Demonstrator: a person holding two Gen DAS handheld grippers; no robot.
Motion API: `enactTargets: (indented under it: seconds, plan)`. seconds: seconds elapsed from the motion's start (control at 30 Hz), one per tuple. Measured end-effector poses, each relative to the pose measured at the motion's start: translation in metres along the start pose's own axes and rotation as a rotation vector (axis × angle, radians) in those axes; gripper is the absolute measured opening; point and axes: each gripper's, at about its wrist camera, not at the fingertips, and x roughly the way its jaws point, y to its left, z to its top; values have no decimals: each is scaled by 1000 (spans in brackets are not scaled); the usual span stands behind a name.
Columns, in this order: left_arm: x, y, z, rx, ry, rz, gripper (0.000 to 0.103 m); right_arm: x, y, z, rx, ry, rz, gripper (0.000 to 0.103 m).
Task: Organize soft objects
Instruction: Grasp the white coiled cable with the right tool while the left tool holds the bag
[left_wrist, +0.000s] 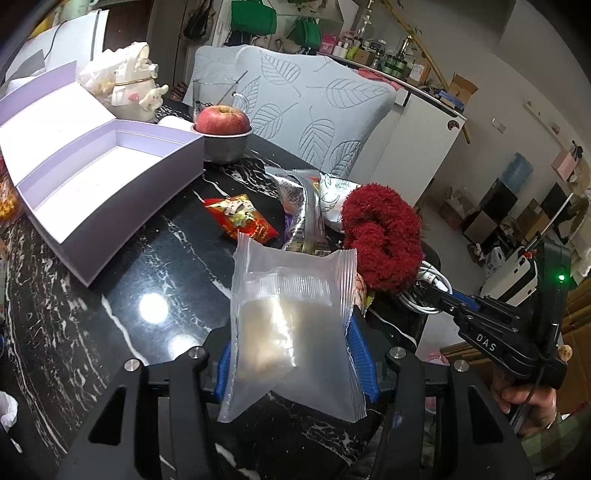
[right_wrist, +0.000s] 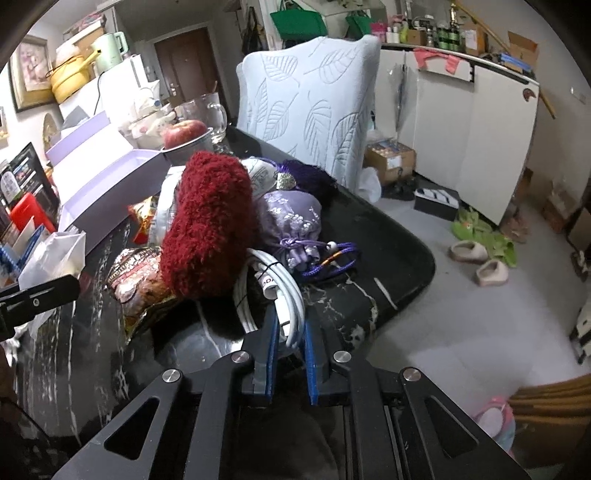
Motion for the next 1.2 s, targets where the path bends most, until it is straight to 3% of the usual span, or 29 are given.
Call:
enactTargets:
  seconds: [0.33, 0.53, 1.2]
  plan:
    - [-19, -8, -7, 9, -42, -17, 52, -36, 7, -2, -10, -82, -16, 13]
    - [-34, -11, -14, 8, -72, 4, 52, -47, 20, -6, -45, -100, 56, 13]
    - [-97, 12, -49, -88, -161, 177, 52, -51, 91, -15, -224, -91, 311, 13]
